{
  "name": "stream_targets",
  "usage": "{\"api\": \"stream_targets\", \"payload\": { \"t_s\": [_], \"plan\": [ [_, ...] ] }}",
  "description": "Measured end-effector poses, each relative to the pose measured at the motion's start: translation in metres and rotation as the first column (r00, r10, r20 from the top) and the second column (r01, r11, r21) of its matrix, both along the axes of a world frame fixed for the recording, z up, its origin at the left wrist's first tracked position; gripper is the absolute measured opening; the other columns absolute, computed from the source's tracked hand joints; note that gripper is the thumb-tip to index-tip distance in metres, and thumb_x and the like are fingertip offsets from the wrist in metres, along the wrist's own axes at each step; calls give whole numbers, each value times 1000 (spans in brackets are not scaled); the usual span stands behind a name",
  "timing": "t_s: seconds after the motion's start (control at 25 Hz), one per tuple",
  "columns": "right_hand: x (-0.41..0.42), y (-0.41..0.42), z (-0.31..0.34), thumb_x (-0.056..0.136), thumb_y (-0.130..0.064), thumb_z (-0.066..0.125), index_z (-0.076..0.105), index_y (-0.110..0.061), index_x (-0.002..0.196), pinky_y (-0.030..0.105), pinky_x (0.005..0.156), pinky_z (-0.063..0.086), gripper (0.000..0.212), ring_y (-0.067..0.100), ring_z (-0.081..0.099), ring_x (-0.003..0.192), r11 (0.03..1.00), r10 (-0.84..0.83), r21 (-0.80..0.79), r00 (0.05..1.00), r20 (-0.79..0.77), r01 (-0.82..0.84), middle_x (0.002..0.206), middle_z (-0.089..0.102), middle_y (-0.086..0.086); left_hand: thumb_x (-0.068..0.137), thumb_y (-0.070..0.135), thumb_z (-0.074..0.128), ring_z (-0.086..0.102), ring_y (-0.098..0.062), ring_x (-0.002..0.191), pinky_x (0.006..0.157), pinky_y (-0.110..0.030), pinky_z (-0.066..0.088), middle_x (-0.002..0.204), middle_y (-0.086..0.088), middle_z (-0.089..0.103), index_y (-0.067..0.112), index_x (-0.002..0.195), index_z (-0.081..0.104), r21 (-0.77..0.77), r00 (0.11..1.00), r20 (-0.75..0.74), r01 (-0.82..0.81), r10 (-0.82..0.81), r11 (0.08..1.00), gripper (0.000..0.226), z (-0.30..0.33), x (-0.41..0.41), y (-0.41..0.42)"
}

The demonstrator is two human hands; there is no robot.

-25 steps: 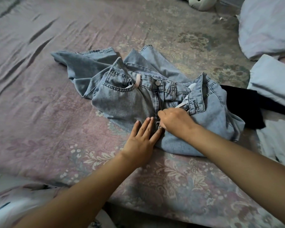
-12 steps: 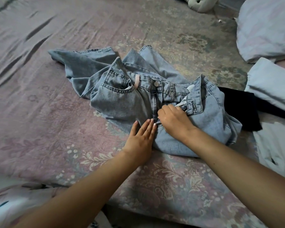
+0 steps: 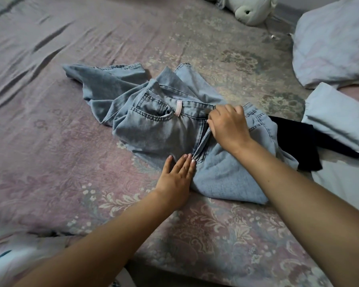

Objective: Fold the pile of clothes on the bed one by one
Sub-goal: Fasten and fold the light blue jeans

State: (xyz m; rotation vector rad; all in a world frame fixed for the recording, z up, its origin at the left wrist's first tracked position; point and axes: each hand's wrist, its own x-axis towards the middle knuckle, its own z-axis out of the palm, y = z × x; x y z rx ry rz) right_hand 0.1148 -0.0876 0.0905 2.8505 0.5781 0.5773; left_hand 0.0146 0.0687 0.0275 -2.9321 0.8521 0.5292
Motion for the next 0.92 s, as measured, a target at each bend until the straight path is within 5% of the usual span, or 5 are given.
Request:
{"api": "stream_targets", "payload": {
  "t_s": [0.24, 0.4, 0.6, 0.76, 0.92],
  "plan": [
    [-15, -10, -14, 71, -9, 75, 65, -2, 68, 39, 66, 44, 13, 35, 52, 77, 897, -52, 439, 998, -27, 59, 80, 53, 17, 94, 19, 37, 55, -31, 110, 84, -35, 39, 119, -11, 60, 10, 115, 56, -307, 995, 65, -46, 69, 951, 30, 57, 41, -7],
    [-23, -8, -30, 72, -12, 74, 66, -6, 71, 42, 71, 46, 10, 36, 51, 85, 877, 0, 479, 996, -91, 44, 95, 53, 19, 93, 20, 34, 55, -35, 110, 90, -45, 43, 119, -17, 60, 5, 124, 56, -647, 917, 271, -52, 294, 760, 41, 77, 97, -8],
    [-16, -4, -26, 80, -3, 67, 67, 2, 87, 34, 77, 41, 8, 37, 57, 91, 743, -59, 646, 978, -198, 175, 98, 58, 19, 99, 20, 41, 27, -28, 139, 116, -45, 11, 143, -16, 42, 4, 136, 38, -393, 963, 19, -240, 268, 888, 41, 83, 147, -19],
    [-13, 3, -13, 84, 4, 55, 47, -8, 116, 37, 75, 40, 36, 33, 58, 94, 556, -153, 744, 926, -346, 370, 105, 61, 15, 85, 14, 66, 57, -27, 83, 72, -32, 40, 90, -16, 64, 5, 80, 59, -532, 957, -120, -285, 263, 797, 13, 90, 153, -18],
    [-13, 1, -2, 80, -1, 62, 54, -13, 96, 33, 74, 44, 21, 24, 60, 86, 217, -170, 808, 836, -522, 548, 93, 64, 10, 83, 17, 71, 52, -10, 61, 53, -16, 40, 68, 0, 59, 8, 85, 67, -693, 929, -240, -367, 281, 621, 10, 103, 133, -12]
  ]
}}
